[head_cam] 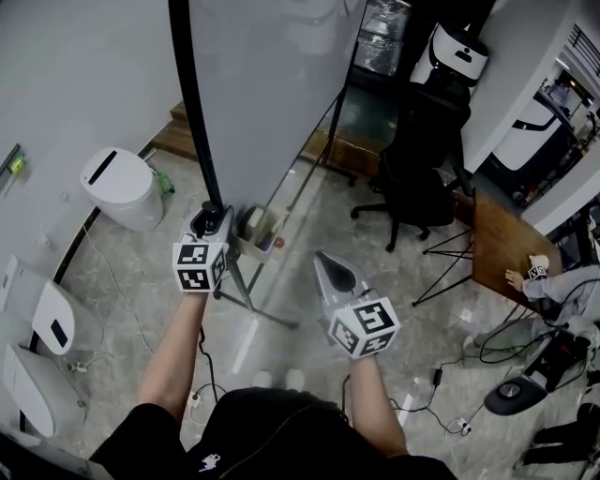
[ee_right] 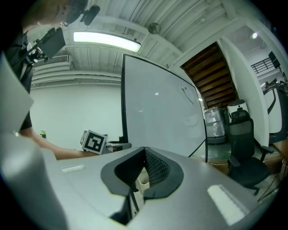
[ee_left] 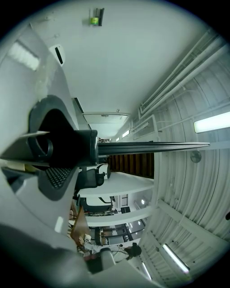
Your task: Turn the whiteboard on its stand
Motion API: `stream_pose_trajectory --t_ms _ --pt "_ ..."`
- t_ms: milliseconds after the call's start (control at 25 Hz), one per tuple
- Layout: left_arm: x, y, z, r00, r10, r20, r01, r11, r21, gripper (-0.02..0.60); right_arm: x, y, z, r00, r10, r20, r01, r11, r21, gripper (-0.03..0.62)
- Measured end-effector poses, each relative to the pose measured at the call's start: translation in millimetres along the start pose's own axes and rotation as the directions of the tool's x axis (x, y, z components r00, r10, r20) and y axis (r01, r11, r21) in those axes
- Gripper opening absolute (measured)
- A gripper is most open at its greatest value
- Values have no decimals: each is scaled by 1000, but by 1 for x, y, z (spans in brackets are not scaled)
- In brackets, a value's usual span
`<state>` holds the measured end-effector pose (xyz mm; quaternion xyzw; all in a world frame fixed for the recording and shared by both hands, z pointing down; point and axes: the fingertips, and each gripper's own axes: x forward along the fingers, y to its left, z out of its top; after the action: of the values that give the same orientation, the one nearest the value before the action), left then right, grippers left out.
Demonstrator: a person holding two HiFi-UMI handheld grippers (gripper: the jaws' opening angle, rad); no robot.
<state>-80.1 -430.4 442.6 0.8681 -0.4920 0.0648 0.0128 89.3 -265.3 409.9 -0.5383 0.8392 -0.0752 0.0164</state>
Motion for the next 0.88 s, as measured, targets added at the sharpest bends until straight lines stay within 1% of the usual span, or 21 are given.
stream_pose_trajectory --t_ms 440,880 --pt "-22 5 -3 1000 10 -2 -10 1000 -13 183 -5 10 1 1000 3 9 -4 1000 1 8" --pt "-27 3 -3 1000 29 -6 -30 999 -30 181 -10 10 -1 1000 -1 6 1 1000 3 8"
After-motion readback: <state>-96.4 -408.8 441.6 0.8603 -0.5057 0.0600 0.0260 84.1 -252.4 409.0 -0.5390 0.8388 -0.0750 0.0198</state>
